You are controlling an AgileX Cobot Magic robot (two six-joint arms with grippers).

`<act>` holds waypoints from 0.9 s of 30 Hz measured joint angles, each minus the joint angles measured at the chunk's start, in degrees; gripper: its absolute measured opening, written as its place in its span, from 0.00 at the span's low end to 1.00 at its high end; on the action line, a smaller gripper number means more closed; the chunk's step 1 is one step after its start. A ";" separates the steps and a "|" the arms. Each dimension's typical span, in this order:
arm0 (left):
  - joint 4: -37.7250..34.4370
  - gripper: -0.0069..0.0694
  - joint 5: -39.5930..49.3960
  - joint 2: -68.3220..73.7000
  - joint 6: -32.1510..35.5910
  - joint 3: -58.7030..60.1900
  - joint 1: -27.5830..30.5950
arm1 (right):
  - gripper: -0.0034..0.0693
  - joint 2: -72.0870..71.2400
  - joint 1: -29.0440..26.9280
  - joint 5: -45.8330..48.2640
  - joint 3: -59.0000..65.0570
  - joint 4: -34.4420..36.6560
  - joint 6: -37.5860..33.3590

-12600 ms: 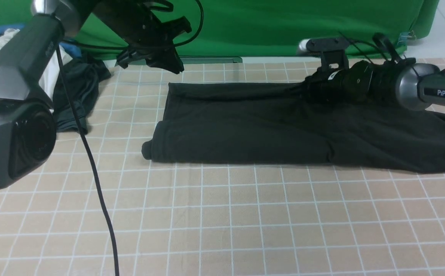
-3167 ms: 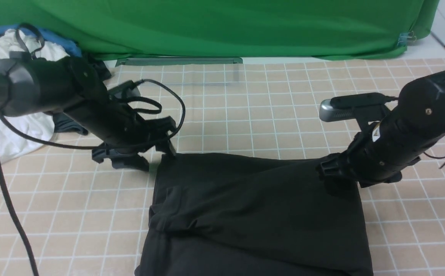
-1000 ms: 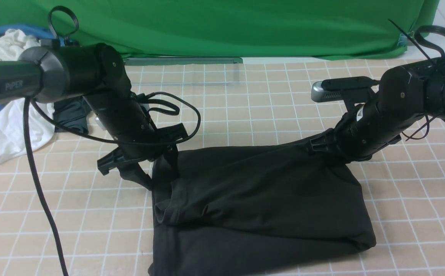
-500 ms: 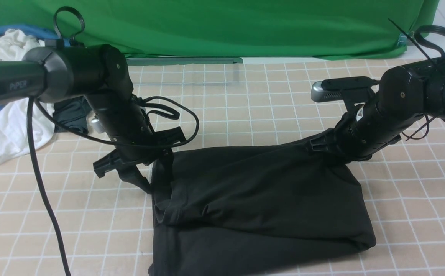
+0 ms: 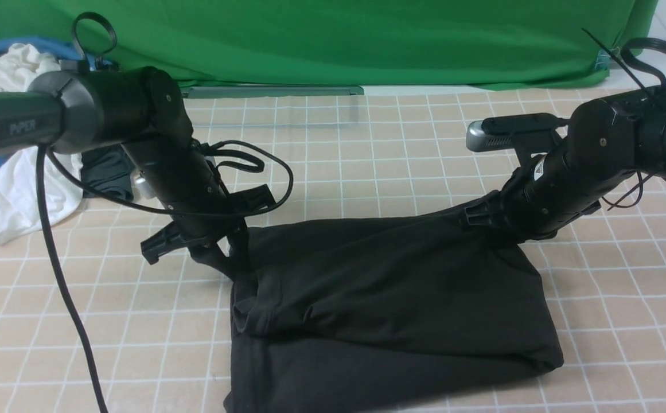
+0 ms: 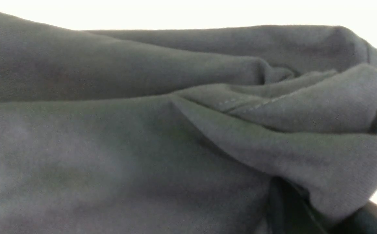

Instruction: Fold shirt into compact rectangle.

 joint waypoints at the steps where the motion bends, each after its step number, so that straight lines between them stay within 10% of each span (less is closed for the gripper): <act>1: -0.13 0.14 -0.06 -0.04 0.37 0.00 0.04 | 0.22 0.00 0.00 0.00 0.00 0.00 0.00; 18: -1.36 0.12 -7.50 2.80 2.80 -11.99 1.59 | 0.24 0.00 -0.06 -5.27 -0.20 -0.15 0.64; 27: 0.26 0.32 -1.89 2.97 2.96 -15.92 1.70 | 0.54 0.00 -0.06 -0.63 -5.15 -0.15 0.19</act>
